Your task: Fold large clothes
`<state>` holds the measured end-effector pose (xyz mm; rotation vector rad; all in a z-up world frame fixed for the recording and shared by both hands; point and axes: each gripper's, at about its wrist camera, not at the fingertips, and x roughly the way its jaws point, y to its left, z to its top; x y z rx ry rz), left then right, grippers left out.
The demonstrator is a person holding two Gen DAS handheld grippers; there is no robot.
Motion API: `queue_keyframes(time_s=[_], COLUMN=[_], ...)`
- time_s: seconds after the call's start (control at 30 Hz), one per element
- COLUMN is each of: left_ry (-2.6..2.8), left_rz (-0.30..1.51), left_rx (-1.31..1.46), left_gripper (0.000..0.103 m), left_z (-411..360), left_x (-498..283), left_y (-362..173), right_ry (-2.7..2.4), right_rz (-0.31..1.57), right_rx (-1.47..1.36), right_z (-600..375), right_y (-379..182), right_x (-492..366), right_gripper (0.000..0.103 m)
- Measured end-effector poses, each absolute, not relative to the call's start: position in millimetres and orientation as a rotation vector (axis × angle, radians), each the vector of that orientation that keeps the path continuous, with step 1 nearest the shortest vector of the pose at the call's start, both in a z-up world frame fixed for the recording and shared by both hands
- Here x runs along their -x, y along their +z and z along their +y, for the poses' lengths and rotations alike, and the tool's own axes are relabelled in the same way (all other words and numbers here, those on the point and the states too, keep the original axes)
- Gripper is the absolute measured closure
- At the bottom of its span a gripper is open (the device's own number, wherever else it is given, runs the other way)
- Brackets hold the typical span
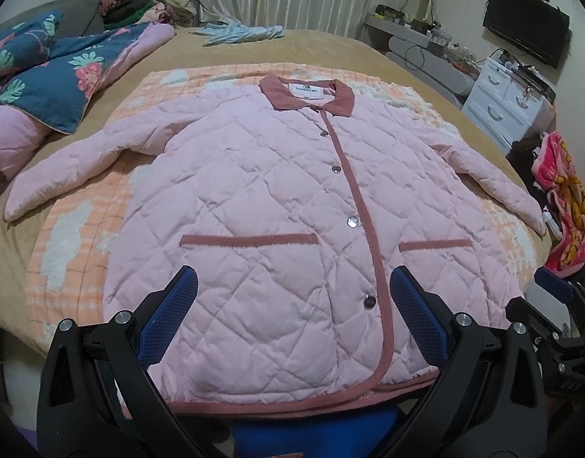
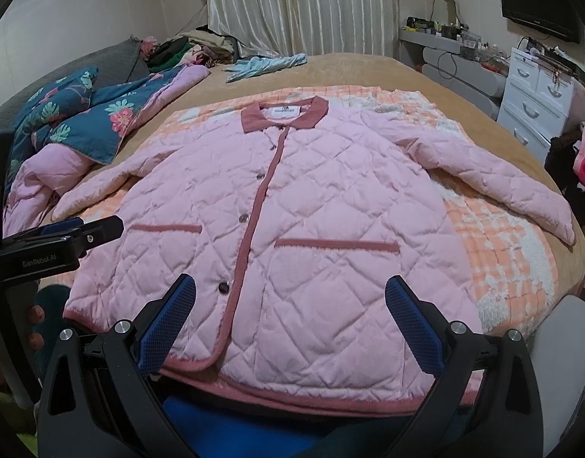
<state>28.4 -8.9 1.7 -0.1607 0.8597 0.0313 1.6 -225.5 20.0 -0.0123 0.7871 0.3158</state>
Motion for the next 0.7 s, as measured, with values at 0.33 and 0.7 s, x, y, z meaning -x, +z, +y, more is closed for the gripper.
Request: queue_keyframes(time_s=[0.33, 0.7], left_ry=[0.025, 0.035], left_rz=[0.845, 0.847], left_rx=[0.188, 0.220], left_gripper=[0.008, 0.008], left_z=[2.3, 14.1], left_x=[-64.1, -109.5], left_y=[14.2, 23.3], right_ry=[0.309, 0.318], right_rz=[0.759, 0.760], right_rx=[-0.002, -0.042], right_z=[-222.6, -220.6], right_y=[38.7, 52.7], right_x=[-40.7, -96.3], right_gripper=[0.004, 0.004])
